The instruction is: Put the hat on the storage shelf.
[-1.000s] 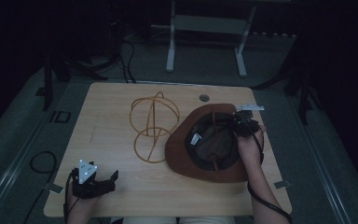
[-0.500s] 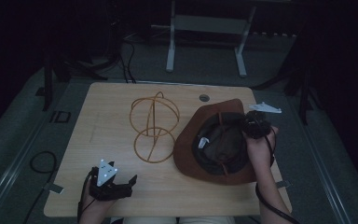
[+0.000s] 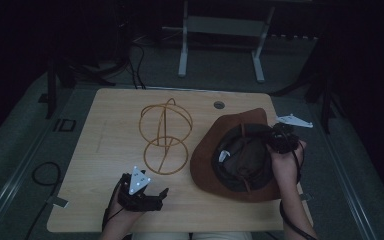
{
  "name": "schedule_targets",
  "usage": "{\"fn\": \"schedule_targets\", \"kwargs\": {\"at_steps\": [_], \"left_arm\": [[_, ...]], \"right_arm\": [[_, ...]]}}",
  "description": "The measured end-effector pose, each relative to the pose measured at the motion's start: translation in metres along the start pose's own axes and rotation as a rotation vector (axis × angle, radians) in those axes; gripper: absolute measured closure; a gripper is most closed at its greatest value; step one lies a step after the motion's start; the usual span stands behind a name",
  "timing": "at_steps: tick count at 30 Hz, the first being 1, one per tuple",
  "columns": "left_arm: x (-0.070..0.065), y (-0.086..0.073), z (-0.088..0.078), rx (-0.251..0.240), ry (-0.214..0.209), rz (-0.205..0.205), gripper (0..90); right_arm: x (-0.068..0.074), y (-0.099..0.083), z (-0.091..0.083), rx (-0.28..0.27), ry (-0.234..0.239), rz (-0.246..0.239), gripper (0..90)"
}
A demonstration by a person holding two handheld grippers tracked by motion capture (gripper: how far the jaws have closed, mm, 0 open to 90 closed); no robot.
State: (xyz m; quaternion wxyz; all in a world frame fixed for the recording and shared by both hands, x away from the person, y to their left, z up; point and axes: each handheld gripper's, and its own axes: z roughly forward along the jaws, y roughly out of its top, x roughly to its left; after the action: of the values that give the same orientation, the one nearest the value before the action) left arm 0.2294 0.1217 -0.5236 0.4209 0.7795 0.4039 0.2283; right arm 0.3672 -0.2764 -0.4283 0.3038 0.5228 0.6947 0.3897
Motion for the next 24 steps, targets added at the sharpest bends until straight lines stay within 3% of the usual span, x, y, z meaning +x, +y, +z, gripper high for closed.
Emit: {"fn": "schedule_targets", "kwargs": {"at_steps": [7,16,24], "left_arm": [[-0.016,0.02,0.009,-0.003,-0.033,0.052,6.9],[-0.035,0.045,0.026,0.002,-0.091,0.085,7.6],[-0.05,0.077,0.037,-0.01,-0.138,0.121,7.7]], "right_arm": [[-0.005,-0.004,-0.003,0.003,-0.007,0.003,84.6],[-0.01,-0.009,-0.007,0.001,-0.01,0.015,84.6],[-0.014,-0.009,-0.01,-0.003,-0.015,0.019,84.6]]}}
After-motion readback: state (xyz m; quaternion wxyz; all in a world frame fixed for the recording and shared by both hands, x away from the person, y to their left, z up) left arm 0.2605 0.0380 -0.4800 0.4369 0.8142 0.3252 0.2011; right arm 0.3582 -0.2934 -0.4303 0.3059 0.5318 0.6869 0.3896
